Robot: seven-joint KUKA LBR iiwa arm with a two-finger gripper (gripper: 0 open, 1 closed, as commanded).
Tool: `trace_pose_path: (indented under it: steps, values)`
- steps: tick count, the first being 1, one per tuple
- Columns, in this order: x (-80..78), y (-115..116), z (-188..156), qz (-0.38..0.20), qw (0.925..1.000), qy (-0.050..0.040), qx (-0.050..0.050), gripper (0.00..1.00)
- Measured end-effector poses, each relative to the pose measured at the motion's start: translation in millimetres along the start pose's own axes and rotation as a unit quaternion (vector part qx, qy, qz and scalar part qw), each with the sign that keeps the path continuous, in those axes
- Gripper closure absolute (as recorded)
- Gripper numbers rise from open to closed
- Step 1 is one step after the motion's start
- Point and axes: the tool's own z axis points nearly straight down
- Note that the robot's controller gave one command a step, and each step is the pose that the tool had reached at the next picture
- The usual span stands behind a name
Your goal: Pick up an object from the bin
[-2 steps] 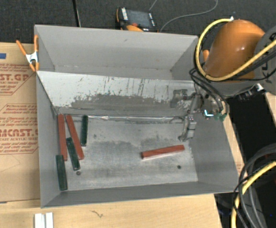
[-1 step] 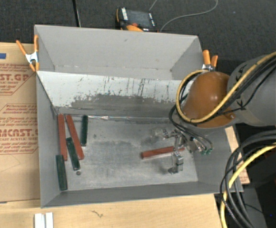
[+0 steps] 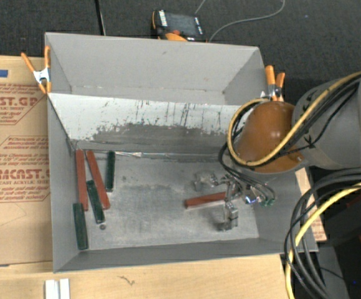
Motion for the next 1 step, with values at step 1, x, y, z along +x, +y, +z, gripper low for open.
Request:
trace_pose_path:
  steps: [1]
  values:
    - [-0.9, 0.2, -2.0, 0.000, 1.0000, -0.0013, 0.000, 1.00]
